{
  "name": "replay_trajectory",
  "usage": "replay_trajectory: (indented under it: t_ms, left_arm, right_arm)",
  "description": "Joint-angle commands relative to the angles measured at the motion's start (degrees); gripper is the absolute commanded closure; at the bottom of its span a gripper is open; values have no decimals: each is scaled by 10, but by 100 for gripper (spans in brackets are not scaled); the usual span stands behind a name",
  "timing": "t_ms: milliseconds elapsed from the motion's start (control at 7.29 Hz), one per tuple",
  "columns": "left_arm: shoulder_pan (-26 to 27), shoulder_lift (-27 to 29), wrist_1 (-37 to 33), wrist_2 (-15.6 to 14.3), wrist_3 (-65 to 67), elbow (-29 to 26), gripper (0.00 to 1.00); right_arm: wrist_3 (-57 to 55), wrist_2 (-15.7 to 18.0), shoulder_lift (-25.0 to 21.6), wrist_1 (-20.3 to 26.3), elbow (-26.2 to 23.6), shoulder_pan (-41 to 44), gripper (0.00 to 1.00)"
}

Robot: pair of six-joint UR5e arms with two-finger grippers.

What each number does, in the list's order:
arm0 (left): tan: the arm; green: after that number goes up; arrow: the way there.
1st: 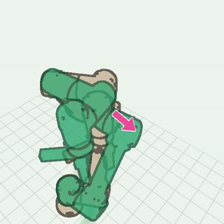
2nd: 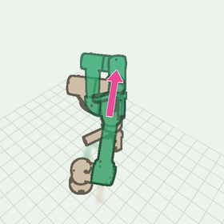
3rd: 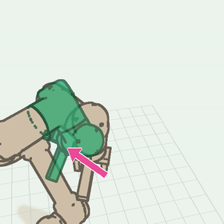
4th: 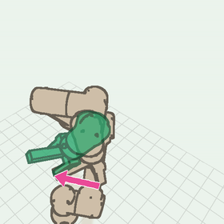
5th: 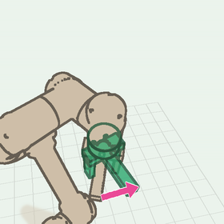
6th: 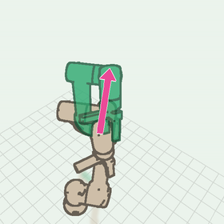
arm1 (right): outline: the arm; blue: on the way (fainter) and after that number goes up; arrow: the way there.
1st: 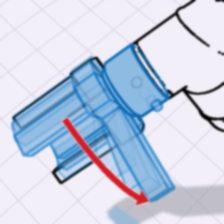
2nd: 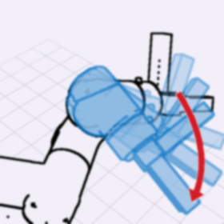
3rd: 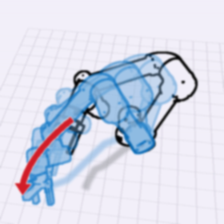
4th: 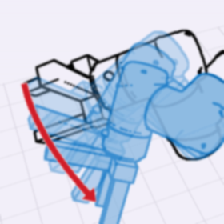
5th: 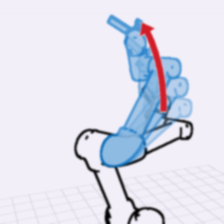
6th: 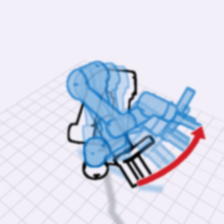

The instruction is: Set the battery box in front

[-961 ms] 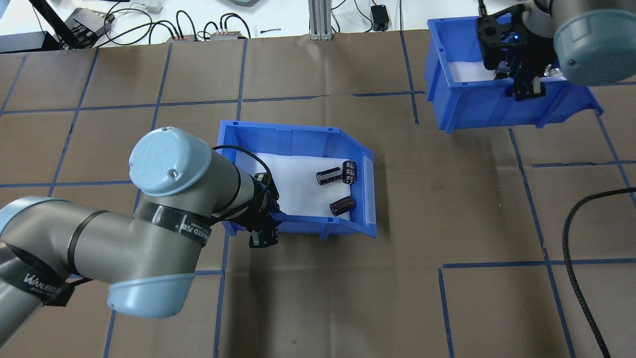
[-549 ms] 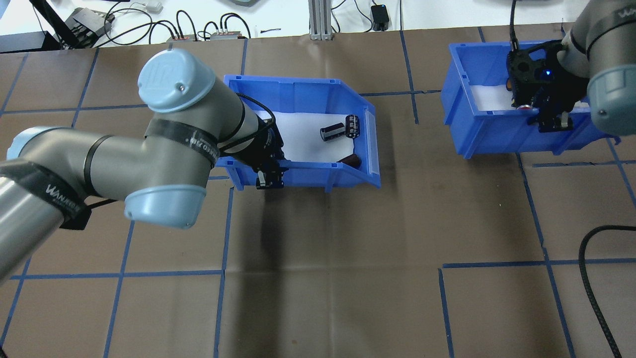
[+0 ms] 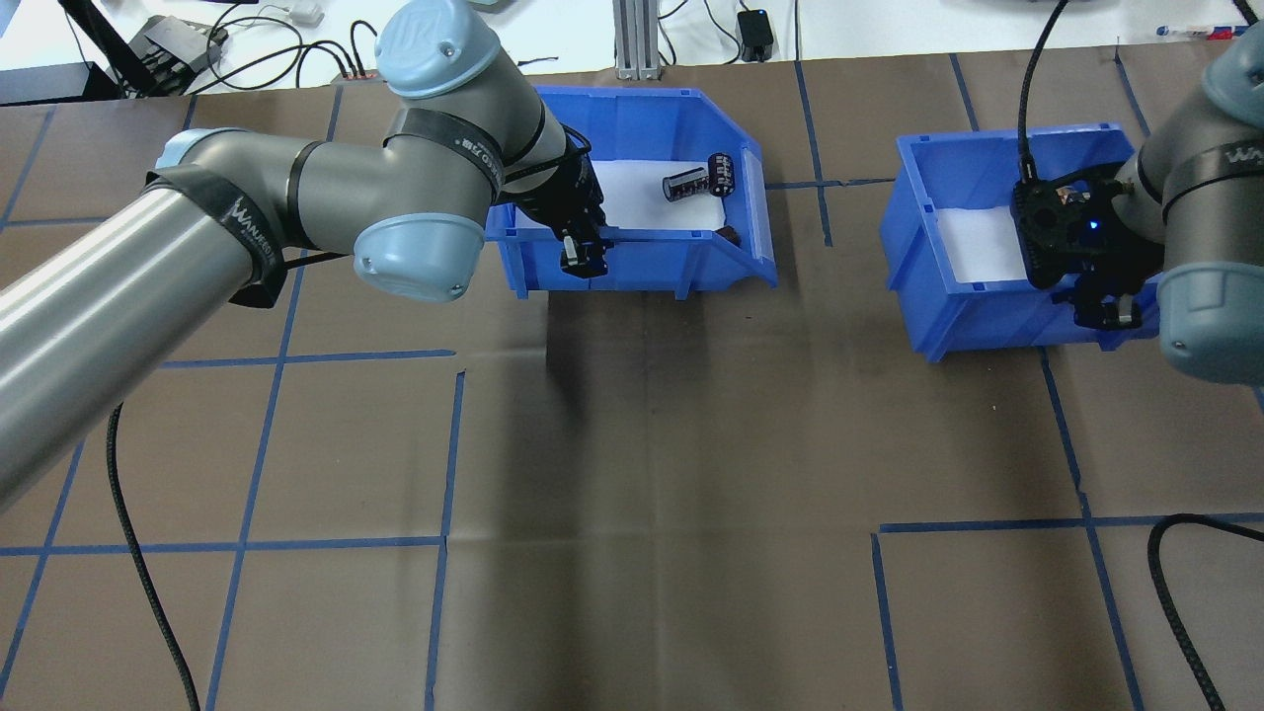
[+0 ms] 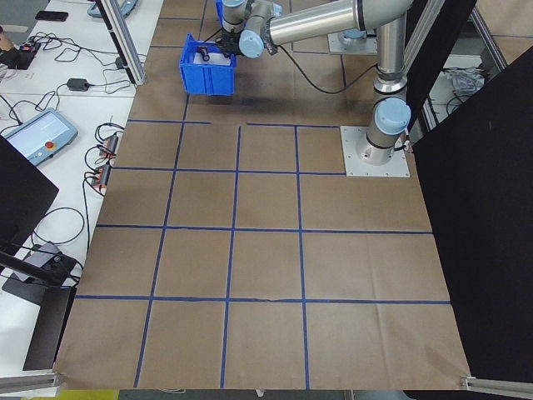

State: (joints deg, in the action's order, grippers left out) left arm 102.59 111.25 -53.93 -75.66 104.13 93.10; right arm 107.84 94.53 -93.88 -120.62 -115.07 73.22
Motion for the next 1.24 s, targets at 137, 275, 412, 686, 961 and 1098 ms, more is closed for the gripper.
replay_trajectory:
  t_ms: [137,275,412,686,961,1098]
  left_arm:
    - [-5,48,58,2,6,-21,59]
    - [-3,50,46,-6,5,-34,31]
    - [-4,53,26,-27,10,-54,30]
    - [-4,49,-19,-29,19,-82,28]
    - [-9,21,-110,-34,-81,-114,24]
    - [-25,3,-183,-65,-179,-141,13]
  right_arm:
    - [0,5,-47,2,-50,1,100]
    - [-7,5,-73,2,-77,3,100]
    - [-20,0,-115,4,-110,6,100]
    - [-41,-4,-165,4,-176,16,100]
    - [-101,-7,-172,6,-181,79,100]
    - [-157,-5,-170,7,-181,136,100]
